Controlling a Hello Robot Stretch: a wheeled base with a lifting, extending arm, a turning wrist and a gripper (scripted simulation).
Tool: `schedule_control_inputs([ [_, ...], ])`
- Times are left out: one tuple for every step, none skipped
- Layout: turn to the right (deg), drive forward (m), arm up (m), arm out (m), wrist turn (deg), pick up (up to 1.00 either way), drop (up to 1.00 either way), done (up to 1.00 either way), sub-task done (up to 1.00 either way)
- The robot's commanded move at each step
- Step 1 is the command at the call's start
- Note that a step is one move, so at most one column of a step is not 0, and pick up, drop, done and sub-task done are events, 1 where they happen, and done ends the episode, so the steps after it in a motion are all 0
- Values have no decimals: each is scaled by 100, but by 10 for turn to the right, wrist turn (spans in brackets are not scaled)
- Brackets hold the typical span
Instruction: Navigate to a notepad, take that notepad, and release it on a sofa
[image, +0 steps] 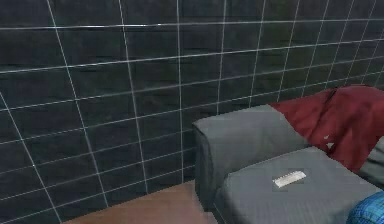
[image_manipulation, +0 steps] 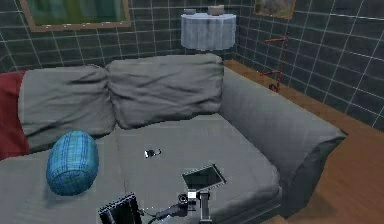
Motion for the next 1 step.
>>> schedule_control_inputs([
  [0,0,0,0,0,0,0,100,0],
])
